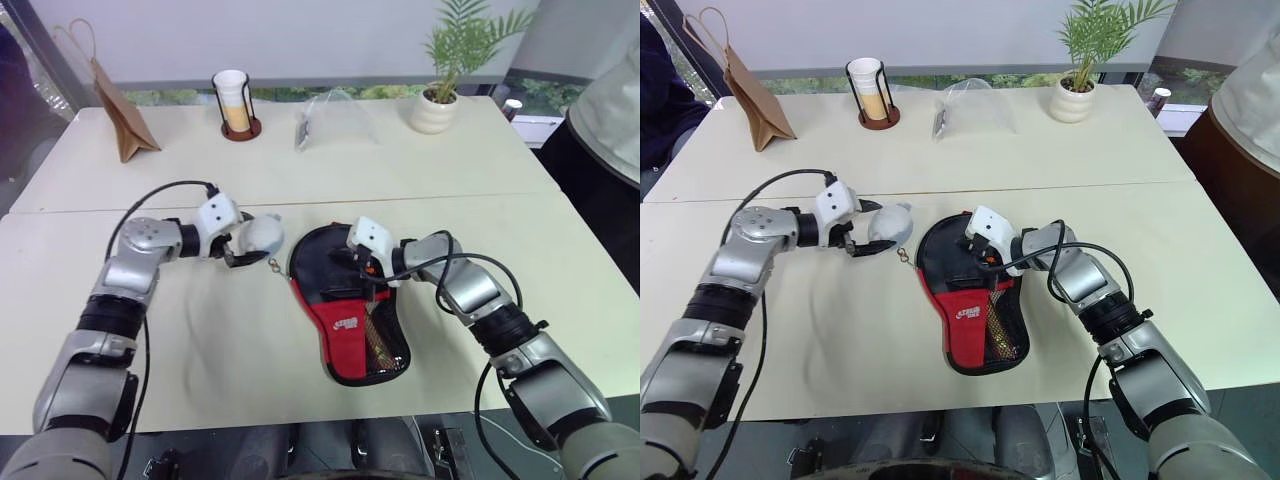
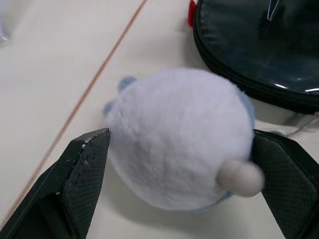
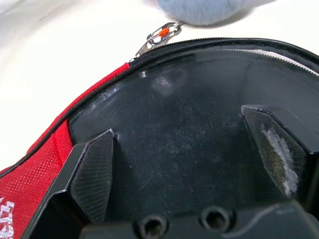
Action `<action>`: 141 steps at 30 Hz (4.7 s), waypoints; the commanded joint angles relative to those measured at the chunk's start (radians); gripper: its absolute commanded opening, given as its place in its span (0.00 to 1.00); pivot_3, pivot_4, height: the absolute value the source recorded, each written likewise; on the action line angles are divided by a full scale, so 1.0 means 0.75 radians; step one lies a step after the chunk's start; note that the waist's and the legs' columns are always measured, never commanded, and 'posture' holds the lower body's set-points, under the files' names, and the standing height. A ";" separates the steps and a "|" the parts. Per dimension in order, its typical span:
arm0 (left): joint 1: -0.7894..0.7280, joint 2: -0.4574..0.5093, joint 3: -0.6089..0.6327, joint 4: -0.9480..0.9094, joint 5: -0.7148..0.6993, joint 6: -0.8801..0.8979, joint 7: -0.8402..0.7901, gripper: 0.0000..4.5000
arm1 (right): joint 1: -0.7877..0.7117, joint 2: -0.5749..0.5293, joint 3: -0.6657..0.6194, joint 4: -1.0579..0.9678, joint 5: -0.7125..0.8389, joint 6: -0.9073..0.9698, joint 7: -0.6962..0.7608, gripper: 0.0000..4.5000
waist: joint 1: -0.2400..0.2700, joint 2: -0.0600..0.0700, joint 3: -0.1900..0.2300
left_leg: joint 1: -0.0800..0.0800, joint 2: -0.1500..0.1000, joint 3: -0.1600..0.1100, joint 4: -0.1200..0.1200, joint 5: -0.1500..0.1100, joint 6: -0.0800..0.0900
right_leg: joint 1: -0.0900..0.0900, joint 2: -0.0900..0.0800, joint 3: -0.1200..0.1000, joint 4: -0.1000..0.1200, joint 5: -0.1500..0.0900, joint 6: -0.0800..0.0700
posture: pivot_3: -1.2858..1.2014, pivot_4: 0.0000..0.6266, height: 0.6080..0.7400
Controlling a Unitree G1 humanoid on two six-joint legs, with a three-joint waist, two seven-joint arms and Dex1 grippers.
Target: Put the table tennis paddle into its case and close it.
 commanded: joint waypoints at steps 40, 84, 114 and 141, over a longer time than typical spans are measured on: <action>-0.944 -0.915 0.266 1.056 0.179 -0.300 0.609 0.05 | 0.246 0.009 0.052 -0.265 -0.112 0.536 -0.196 1.00 | 0.018 -0.006 -0.004 | 0.000 -0.001 -0.001 0.001 -0.001 0.001 | 0.007 0.000 -0.003 0.001 -0.007 0.012 | 0.52 0.24 0.95; -0.159 -0.395 0.159 -0.100 -0.107 0.068 -0.327 0.98 | -0.017 -0.205 -0.356 -0.712 0.098 0.786 -0.114 1.00 | 0.019 -0.003 -0.002 | -0.033 -0.001 -0.001 0.003 0.001 -0.001 | -0.028 -0.001 0.001 0.003 0.000 0.002 | 0.52 0.24 0.95; 0.139 -0.458 -0.234 -0.214 0.035 -0.031 -0.051 0.98 | 0.008 -0.343 -0.432 -0.173 0.040 0.534 -0.133 1.00 | 0.022 -0.003 -0.002 | -0.032 0.000 0.000 0.007 0.001 0.000 | -0.024 -0.002 0.000 0.002 0.001 0.001 | 0.52 0.24 0.95; 0.022 -0.537 -0.181 -0.034 0.007 -0.055 0.102 0.98 | -0.073 -0.271 -0.422 0.028 0.004 0.505 -0.128 1.00 | 0.023 -0.001 -0.002 | -0.032 0.000 0.000 0.021 -0.002 0.004 | -0.018 0.000 -0.001 0.003 0.001 0.002 | 0.52 0.24 0.95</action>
